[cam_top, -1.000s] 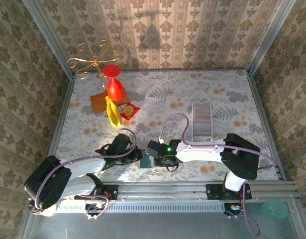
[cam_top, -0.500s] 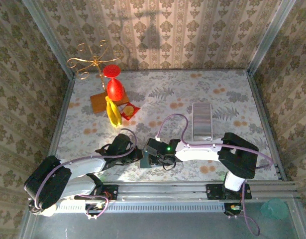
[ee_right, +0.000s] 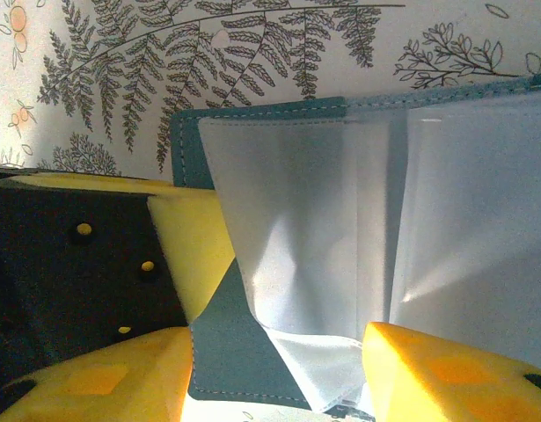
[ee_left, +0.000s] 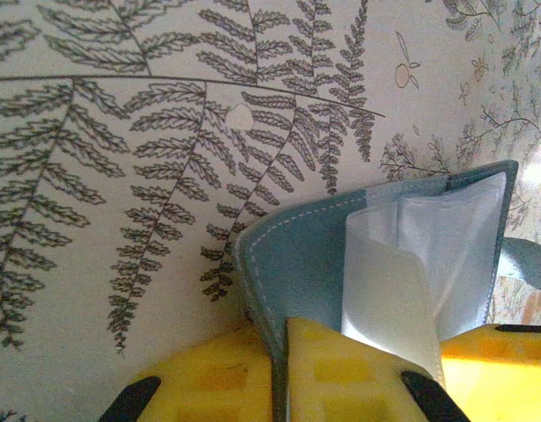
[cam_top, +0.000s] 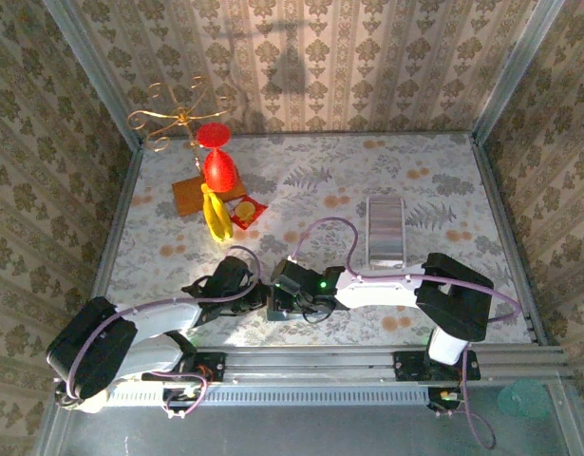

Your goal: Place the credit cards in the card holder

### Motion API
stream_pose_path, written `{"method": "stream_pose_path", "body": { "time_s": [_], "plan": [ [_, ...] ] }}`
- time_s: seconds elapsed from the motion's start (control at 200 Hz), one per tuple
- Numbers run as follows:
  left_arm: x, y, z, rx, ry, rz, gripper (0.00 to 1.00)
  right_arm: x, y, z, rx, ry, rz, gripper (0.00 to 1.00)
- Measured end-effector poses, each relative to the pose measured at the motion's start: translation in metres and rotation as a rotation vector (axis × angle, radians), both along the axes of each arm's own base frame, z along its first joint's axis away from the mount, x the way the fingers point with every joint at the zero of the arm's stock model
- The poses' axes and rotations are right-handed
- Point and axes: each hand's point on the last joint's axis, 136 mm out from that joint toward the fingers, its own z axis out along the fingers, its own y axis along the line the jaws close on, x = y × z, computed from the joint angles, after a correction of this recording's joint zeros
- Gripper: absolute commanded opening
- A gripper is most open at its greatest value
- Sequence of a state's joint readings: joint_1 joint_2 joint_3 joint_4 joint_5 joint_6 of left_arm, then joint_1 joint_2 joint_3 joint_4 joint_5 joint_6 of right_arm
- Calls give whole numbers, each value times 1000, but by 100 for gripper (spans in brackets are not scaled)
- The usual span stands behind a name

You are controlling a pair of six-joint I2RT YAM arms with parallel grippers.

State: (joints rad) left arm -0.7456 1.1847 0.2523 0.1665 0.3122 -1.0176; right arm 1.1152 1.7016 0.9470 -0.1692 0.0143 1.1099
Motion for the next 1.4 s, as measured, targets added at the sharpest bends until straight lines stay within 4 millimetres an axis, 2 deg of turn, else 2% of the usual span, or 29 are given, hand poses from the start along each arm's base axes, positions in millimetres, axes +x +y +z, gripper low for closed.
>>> {"method": "stream_pose_path", "body": {
  "time_s": [0.35,0.595,0.735,0.85,1.05,1.145,1.29,1.4],
  "plan": [
    [0,2,3,-32,-4,24,23,0,1,5,81,-24,-9,52],
    [5,8,14,-43,-27,67,57,4,-1,22,153,-47,-37,49],
    [8,20,18,-15,-50,117,63,8,2,29,186,-58,-50,48],
    [6,31,18,14,-53,145,64,7,8,28,206,-51,-39,47],
    [5,47,28,29,-84,182,54,0,10,3,169,0,-14,41],
    [5,54,31,51,-88,194,48,-3,11,0,165,15,-3,38],
    [10,52,44,46,-97,195,41,-5,13,1,167,16,20,36],
    [12,44,53,29,-85,174,36,-5,15,8,169,-7,57,39]
  ]
}}
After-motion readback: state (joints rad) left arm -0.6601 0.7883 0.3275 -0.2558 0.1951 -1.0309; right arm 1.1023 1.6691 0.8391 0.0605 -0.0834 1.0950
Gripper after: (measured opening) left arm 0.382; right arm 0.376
